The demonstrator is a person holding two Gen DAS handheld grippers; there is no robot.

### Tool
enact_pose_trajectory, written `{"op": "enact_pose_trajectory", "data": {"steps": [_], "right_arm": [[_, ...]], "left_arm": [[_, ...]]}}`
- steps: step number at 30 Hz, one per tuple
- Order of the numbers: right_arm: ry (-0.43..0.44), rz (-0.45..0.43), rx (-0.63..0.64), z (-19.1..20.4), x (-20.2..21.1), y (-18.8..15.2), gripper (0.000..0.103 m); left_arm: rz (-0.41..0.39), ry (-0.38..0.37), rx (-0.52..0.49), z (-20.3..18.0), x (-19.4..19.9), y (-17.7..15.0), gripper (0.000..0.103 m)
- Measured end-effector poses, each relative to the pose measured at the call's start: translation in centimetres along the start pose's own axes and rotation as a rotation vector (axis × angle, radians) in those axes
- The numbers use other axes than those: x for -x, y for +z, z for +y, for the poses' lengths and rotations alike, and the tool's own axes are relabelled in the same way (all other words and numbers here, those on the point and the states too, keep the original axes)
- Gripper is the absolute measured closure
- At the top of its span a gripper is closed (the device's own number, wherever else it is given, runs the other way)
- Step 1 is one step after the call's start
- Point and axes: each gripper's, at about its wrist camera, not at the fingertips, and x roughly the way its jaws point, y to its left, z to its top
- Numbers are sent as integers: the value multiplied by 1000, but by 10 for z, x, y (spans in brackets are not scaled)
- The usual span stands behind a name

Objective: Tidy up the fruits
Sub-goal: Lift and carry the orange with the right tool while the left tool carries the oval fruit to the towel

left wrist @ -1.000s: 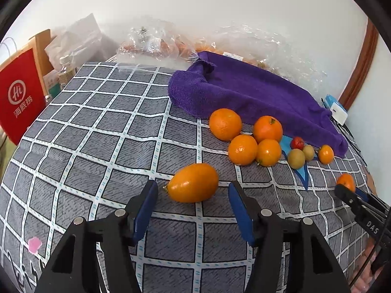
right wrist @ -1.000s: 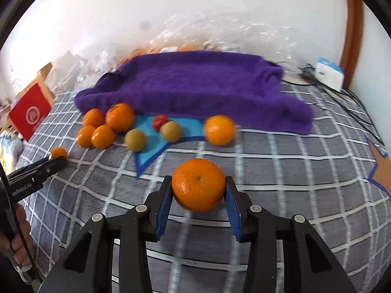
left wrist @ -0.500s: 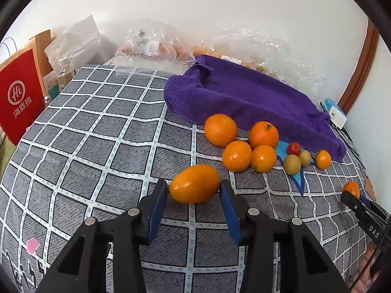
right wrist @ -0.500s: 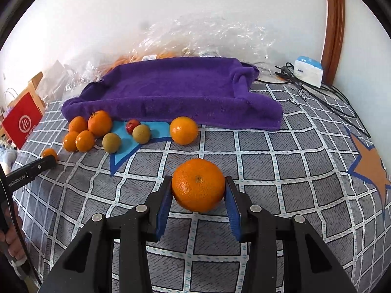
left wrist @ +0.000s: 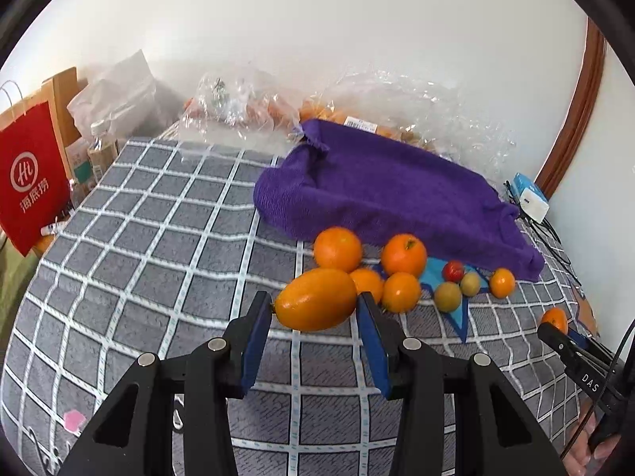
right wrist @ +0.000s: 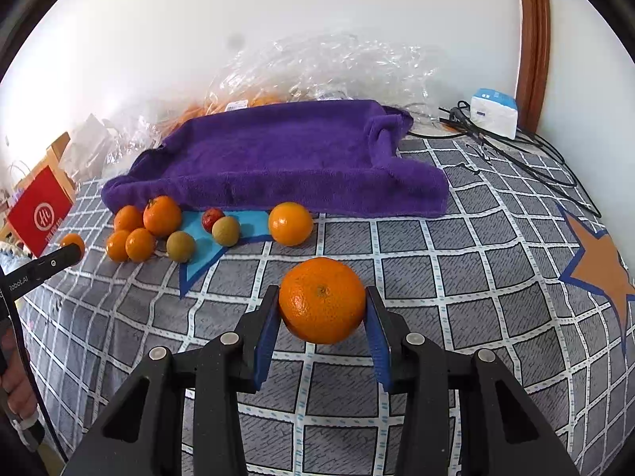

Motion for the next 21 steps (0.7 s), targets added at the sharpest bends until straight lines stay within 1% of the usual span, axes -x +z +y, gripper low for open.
{"op": "enact_pose_trajectory", "data": {"steps": [5, 9, 12, 16, 21], "right_arm": [[-13, -10, 29, 1, 3, 13, 62], [-12, -30, 53, 4, 7, 30, 62], [-4, -47, 75, 5, 11, 43, 62], [9, -55, 96, 8, 8, 69, 62], [29, -69, 91, 7, -2, 103, 62]], "left_arm": [[-23, -11, -8, -4, 5, 17, 61], [-37, -30, 0, -7, 7, 32, 61], [-55, -30, -12, -12, 9, 46, 61], [-69, -30, -19, -17, 8, 63, 61], [-80, -32, -26, -25, 1, 86, 61]]}}
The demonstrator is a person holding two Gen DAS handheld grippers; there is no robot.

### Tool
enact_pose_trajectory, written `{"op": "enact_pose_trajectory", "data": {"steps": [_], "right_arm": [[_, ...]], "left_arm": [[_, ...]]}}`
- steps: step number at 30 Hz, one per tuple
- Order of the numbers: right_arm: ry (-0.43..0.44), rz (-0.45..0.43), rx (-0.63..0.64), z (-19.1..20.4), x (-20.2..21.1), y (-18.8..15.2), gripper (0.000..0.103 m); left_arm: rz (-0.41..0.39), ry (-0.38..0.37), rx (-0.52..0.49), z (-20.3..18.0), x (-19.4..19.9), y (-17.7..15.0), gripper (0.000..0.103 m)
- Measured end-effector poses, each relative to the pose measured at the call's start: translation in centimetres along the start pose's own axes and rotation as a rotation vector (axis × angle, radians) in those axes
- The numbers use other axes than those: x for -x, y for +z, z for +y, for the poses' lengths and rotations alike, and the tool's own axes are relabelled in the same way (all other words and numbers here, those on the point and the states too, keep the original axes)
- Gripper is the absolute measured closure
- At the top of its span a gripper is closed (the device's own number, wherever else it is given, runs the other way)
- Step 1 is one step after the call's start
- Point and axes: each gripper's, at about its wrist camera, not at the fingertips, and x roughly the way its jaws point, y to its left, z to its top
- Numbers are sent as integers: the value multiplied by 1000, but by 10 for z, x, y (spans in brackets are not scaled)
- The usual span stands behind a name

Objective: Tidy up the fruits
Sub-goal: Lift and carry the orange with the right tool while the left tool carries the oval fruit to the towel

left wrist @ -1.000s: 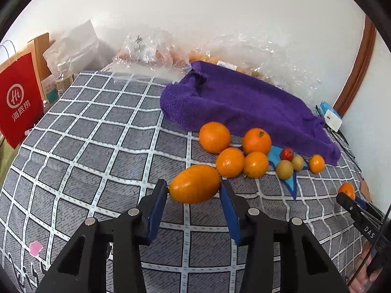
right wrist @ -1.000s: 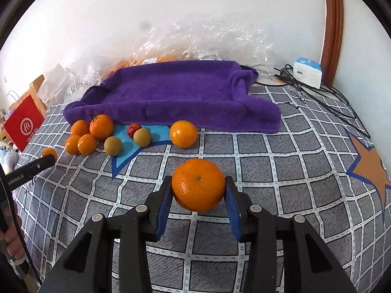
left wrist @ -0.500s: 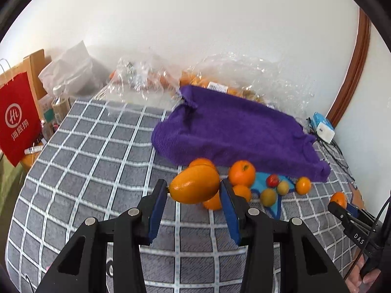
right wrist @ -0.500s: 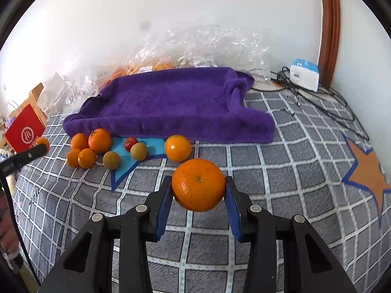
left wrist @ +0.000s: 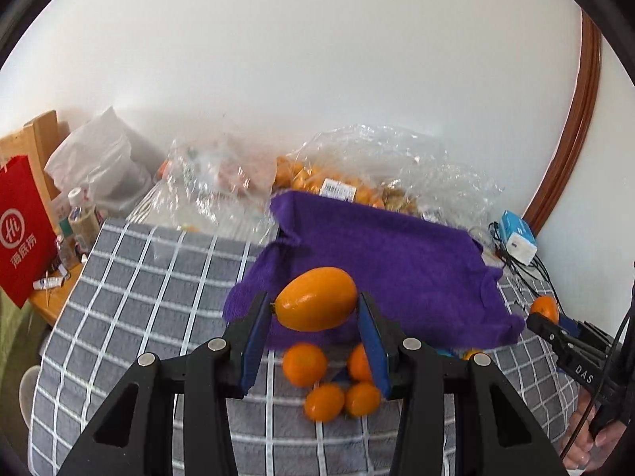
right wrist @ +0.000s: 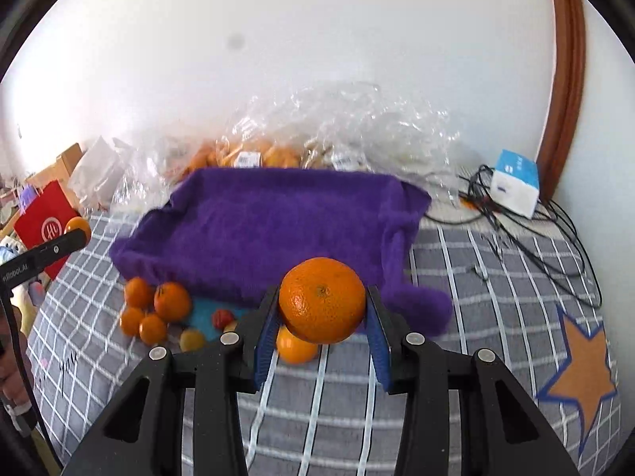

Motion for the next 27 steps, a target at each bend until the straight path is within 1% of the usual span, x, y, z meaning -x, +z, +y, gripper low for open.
{"op": "enact_pose_trajectory", "data": {"steps": [6, 10, 17, 21, 24, 27], "right_arm": [[3, -29, 11, -2, -19, 40, 62], [-5, -44, 3, -8, -36, 65, 62], [-9, -57, -19, -20, -64, 100, 62], [-10, -58, -33, -25, -79, 110, 62], [0, -45, -44, -28, -94, 111, 62], [-5, 0, -39, -30, -115, 105, 62]], "left_arm": [[-7, -3, -18, -10, -16, 30, 61], [-16, 14, -50, -18, -31, 50, 61], [-14, 23, -82, -29, -60, 77, 61], [-3, 13, -70, -30, -79, 90, 61], [1, 10, -67, -32, -93, 97, 61], [12, 18, -70, -32, -112, 100, 61]]}}
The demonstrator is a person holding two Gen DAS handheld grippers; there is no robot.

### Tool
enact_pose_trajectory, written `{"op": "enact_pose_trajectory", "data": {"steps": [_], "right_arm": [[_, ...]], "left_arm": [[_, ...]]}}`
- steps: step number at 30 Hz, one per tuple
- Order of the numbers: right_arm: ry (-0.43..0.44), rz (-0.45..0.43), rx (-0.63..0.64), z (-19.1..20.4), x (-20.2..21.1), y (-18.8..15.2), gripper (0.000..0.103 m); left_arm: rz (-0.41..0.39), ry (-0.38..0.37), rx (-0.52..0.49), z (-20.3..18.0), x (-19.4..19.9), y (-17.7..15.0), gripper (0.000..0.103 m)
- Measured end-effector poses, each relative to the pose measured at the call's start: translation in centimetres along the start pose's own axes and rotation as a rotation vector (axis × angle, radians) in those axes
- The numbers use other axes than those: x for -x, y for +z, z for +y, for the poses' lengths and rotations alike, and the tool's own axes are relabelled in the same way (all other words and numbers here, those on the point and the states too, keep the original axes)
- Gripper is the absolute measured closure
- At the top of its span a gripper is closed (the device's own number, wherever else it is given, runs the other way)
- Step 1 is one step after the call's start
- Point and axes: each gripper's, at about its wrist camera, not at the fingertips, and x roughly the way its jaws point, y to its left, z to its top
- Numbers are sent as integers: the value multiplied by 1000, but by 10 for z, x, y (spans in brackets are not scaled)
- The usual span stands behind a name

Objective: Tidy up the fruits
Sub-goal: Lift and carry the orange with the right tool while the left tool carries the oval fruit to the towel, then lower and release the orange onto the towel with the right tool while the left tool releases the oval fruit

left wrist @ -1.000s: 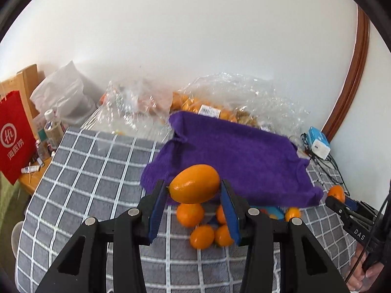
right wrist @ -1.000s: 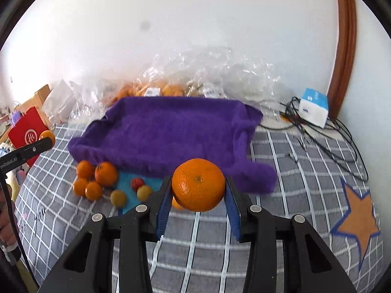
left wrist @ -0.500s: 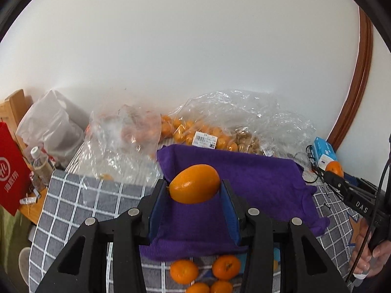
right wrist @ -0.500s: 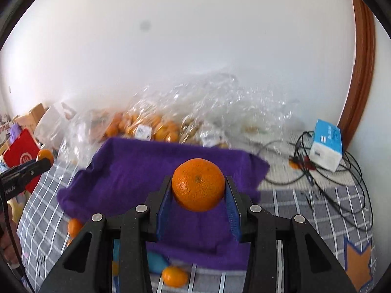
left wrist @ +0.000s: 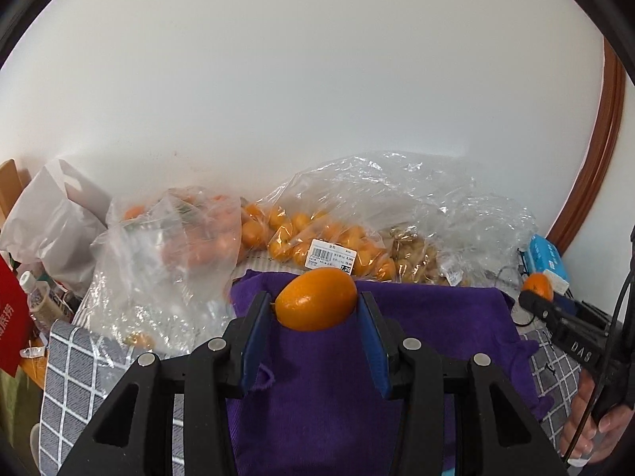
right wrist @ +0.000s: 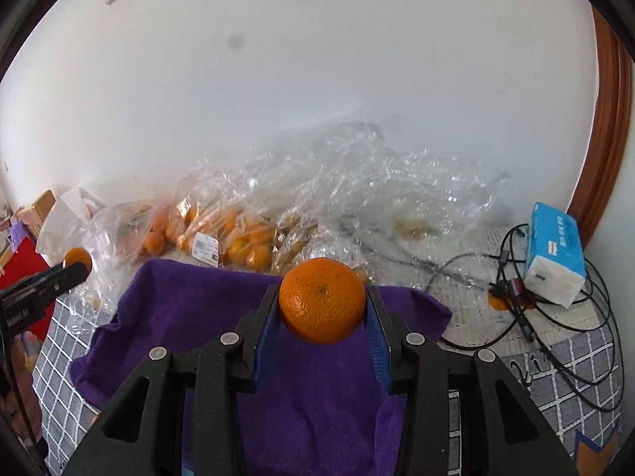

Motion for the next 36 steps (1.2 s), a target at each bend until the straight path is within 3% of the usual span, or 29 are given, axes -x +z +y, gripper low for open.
{"op": "enact_pose_trajectory", "data": {"steps": [12, 26, 28, 30, 33, 35, 36], "right_arm": [[-13, 181, -5, -10, -64, -21, 62], [-33, 267, 14, -8, -86, -30, 62], [-26, 267, 18, -7, -87, -30, 59], [-13, 263, 27, -6, -85, -30, 49], [-21, 245, 32, -6, -78, -26, 41], [-26, 229, 19, -8, -71, -22, 40], [-26, 212, 8, -8, -65, -20, 40]], "left_arm": [[118, 20, 18, 11, -62, -17, 61], [223, 51, -22, 3, -88, -33, 61], [231, 51, -25, 2, -90, -34, 61], [242, 52, -28, 2, -93, -35, 60], [253, 54, -32, 0, -96, -36, 60], [266, 62, -40, -2, -97, -36, 59], [272, 69, -43, -4, -98, -36, 53]]}}
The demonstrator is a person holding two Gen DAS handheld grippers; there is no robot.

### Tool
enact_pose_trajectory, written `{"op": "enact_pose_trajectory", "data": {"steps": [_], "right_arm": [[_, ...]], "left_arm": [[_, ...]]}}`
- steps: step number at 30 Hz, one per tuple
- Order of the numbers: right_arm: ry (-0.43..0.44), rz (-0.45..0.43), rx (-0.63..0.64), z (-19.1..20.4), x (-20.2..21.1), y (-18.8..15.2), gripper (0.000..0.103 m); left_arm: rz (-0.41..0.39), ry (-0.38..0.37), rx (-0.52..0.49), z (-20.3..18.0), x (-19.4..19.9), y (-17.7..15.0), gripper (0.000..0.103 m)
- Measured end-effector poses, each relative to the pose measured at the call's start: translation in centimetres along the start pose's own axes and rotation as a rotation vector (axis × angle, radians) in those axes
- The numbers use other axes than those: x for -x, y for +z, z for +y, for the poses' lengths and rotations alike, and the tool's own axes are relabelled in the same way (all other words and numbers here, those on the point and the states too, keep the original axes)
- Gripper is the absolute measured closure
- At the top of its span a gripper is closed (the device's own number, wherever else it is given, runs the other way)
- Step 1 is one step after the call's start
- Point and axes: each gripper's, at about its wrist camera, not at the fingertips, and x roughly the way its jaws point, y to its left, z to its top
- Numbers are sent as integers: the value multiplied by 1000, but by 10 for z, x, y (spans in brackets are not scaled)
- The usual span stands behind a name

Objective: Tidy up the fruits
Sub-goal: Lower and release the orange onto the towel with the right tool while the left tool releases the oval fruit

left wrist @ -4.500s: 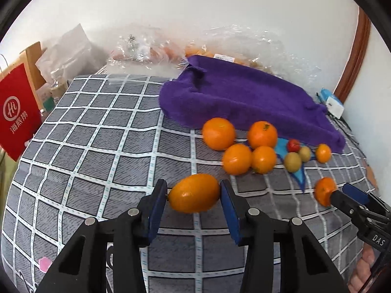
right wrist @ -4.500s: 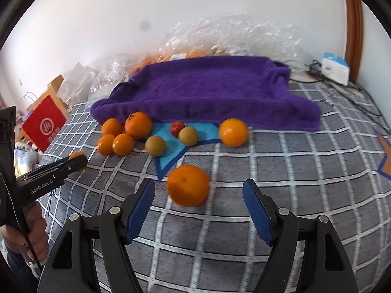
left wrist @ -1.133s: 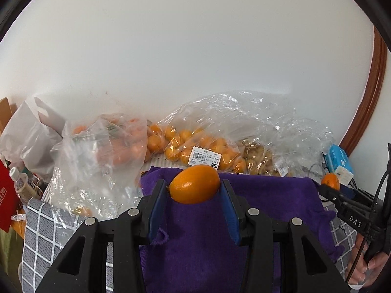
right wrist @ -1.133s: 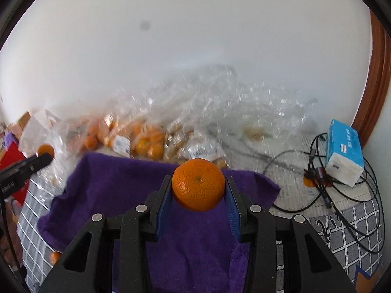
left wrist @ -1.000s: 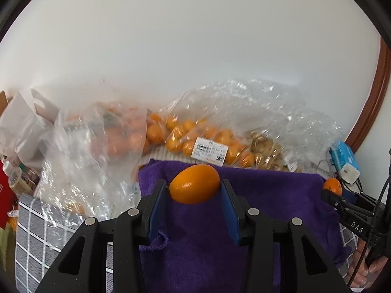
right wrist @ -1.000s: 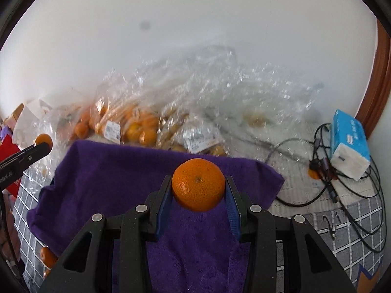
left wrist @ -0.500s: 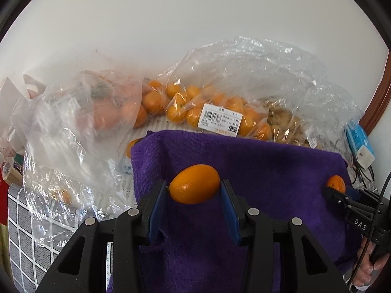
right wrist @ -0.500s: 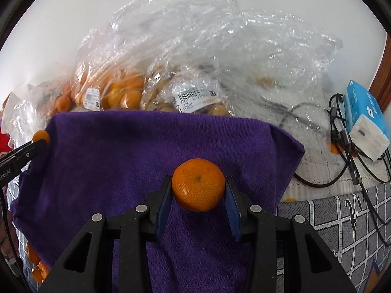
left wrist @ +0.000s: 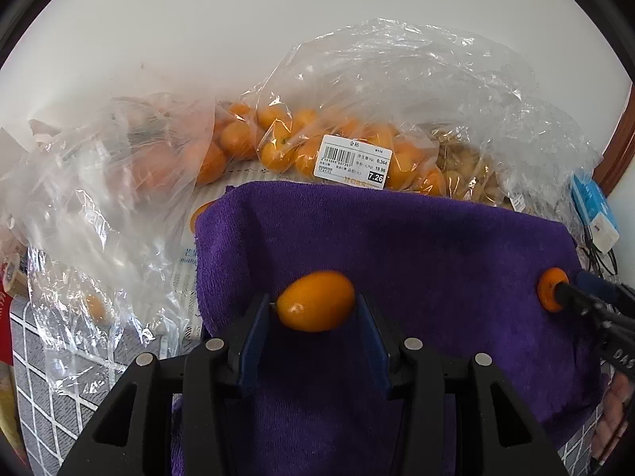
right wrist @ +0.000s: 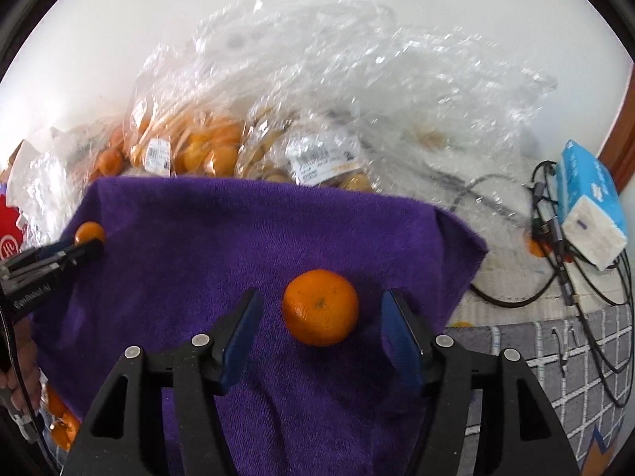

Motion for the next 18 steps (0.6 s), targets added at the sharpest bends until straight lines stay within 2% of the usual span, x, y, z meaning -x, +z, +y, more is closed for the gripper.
{"op": "enact_pose_trajectory", "data": {"steps": [2, 5, 9, 14, 16, 18], "right_arm": [[-11, -41, -10, 0, 14, 3, 40], [-39, -95, 2, 1, 33, 5, 40], [-69, -138, 13, 2, 63, -4, 40], [-133, -196, 19, 2, 102, -30, 40], [-128, -186, -2, 1, 110, -42, 40], [-107, -138, -16, 0, 115, -55, 40]], "left_arm": [[-3, 4, -17, -5, 5, 2, 44], [-46, 13, -38, -10, 21, 4, 39], [-104, 6, -41, -11, 45, 7, 39], [-233, 14, -95, -17, 92, 6, 39], [-253, 23, -108, -21, 113, 2, 39], [-268, 19, -103, -22, 129, -5, 39]]}}
